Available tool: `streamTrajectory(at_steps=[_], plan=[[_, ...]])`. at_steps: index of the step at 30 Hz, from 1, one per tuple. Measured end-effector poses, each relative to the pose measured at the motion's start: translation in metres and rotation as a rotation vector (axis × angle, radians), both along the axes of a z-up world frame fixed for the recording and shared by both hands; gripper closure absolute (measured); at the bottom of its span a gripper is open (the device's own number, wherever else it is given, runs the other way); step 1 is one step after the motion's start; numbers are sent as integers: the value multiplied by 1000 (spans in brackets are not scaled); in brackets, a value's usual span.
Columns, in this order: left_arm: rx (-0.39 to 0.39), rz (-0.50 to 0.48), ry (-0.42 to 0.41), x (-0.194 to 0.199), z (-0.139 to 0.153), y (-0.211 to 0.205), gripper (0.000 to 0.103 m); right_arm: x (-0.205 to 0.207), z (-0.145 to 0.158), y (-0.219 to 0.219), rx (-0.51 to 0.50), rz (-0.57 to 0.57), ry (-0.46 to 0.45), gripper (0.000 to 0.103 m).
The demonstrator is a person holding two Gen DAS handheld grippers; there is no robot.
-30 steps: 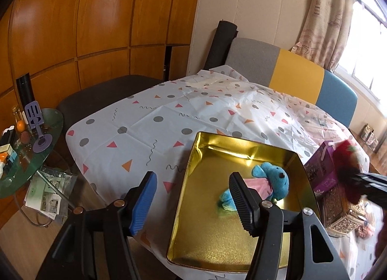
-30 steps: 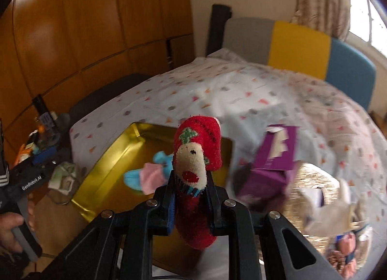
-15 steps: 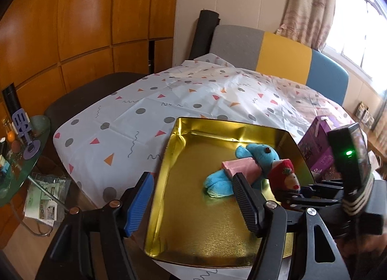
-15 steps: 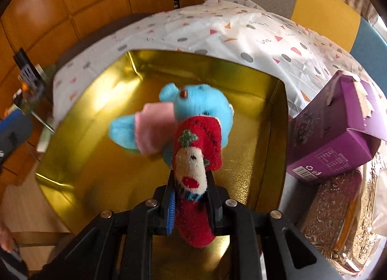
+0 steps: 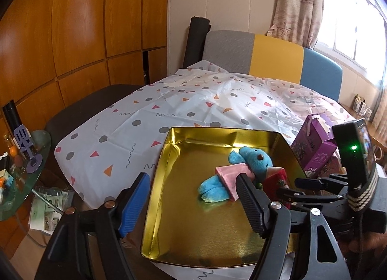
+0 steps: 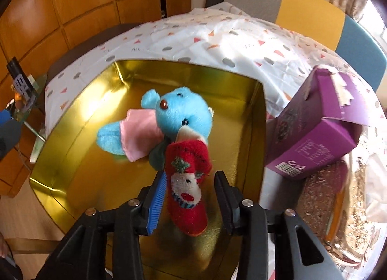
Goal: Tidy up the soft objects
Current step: 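Carry the red sock over the gold tray and open the right gripper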
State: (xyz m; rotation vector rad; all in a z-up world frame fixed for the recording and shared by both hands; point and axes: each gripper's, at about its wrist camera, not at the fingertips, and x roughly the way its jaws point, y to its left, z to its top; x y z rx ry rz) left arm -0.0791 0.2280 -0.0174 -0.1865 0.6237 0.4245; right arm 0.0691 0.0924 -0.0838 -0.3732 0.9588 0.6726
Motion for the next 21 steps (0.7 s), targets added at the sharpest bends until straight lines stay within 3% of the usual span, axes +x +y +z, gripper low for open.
streamTrajectory(at_steps=[4,12,21], plan=[[14,-12,-12,0,3,-7,23,-3,13,-12,39,-17,-26,53],[34,-104,-14,13,12,-32,23,-13,46,-49,88,-74,-147,53],[81,-273,-19,36,23,-84,23,-9,81,-124,144,-238,-258,53]])
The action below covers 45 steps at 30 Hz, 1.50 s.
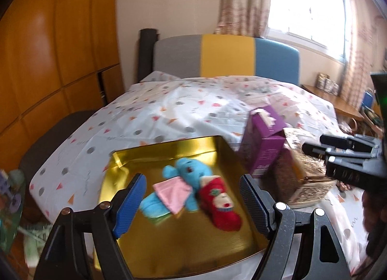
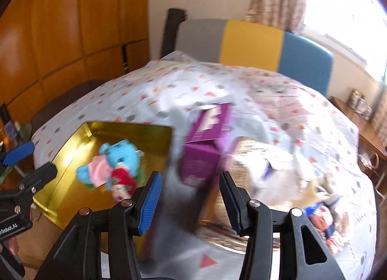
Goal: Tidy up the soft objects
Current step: 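Carry the red sock over the gold tray and open the right gripper, then reach to the white sponge and grasp it with the left gripper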
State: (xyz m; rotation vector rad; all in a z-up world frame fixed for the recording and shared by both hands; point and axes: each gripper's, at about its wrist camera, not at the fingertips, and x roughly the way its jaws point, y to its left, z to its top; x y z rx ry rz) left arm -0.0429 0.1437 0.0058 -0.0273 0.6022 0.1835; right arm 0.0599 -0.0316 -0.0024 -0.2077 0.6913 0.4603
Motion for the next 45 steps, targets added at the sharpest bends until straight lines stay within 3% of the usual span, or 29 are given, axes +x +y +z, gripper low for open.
streamTrajectory(at_steps=[12,22,26,33,45], plan=[[62,-249,-6,36,15,-92,23,14,16,-156,49,-355,-32,53],[119,-426,18,66,13,-175,23,23,-18,-280,93,-659,0,53],[135,-476,40,76,6,-205,23,23,-34,-312,175,-739,54,53],[144,-527,78,91,-7,-241,23,22,-40,-334,270,-793,108,53],[149,-578,132,112,-23,-269,27,25,-40,-336,307,-791,133,53]])
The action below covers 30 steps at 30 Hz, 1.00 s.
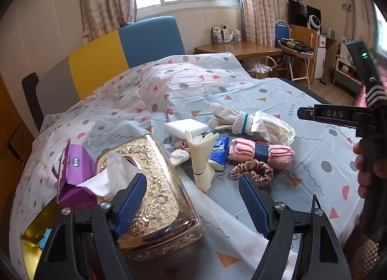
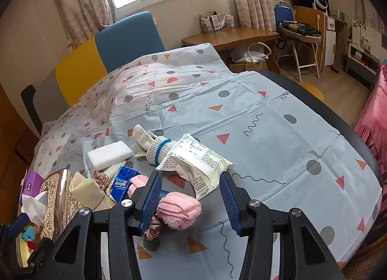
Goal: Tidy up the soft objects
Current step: 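Reach to the white sponge and grasp it with the left gripper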
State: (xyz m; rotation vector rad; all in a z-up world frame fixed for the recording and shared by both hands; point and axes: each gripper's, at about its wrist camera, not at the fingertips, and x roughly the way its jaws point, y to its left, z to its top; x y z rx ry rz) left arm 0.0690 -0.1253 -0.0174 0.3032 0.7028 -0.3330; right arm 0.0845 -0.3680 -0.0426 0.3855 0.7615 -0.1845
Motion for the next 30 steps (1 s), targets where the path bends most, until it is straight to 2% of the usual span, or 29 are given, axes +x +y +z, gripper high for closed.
streamTrajectory(at_steps=[3,6,9,13,18,20,21,24,25,27,30], plan=[[-57,-8,84,21,1,-2,37,1,-3,-3,20,-11,18,53],[-130,19,147,45,8,3,43,2,-6,-4,34,-14,35,53],[-120,42,154,67,14,3,43,2,-6,-5,45,-14,36,53],[-32,65,174,102,11,-6,42,2,-7,-6,82,-8,44,53],[21,104,239,153,6,-14,23,2,-9,-10,131,-4,54,53],[90,80,262,170,-2,-25,21,1,-9,-12,149,-10,54,53],[134,64,270,177,-7,-31,16,1,-9,-13,160,-11,53,53],[249,17,307,197,-24,-48,11,2,-12,-15,184,-7,66,53],[292,-14,328,202,-32,-56,11,2,-13,-15,193,-5,72,53],[369,-28,318,208,-44,-66,11,3,-15,-15,203,-2,80,53],[420,-53,363,220,-61,-76,11,5,-19,-16,213,-1,95,53]])
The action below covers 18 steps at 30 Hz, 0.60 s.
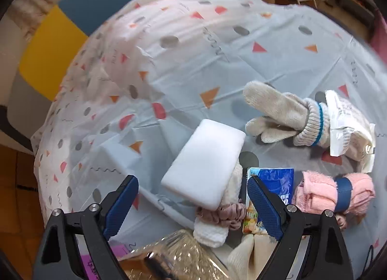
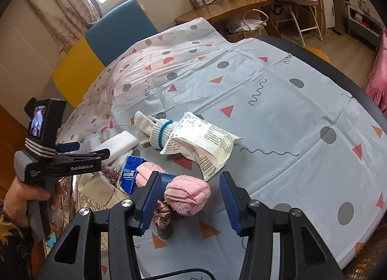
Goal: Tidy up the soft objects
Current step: 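Reach to the white sponge and grasp it with the left gripper, then grasp the beige knit cloth with the right gripper while the left holds the sponge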
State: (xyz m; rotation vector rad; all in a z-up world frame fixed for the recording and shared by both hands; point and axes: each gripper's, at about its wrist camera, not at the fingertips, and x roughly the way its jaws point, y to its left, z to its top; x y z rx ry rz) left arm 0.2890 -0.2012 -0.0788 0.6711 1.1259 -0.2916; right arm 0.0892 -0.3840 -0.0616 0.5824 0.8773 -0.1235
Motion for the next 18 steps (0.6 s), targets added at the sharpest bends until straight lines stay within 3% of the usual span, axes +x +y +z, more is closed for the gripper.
streamTrajectory(at_steps=[5,7,8,9,12,18], plan=[[6,-1,43,16,-19,-7,11,2,-6,-1,12,7,24,53],[9,19,65,22,-28,-5,21,3,-7,-1,9,9,30,53],[-3,29,92,24,-32,-4,34,3,-8,-1,7,7,34,53],[-13,39,110,25,-34,-2,35,3,-10,-1,7,5,37,53],[-62,35,69,21,-20,1,38,4,-12,-2,0,4,42,53],[-287,108,-41,3,36,22,38,6,-15,2,-22,15,54,53]])
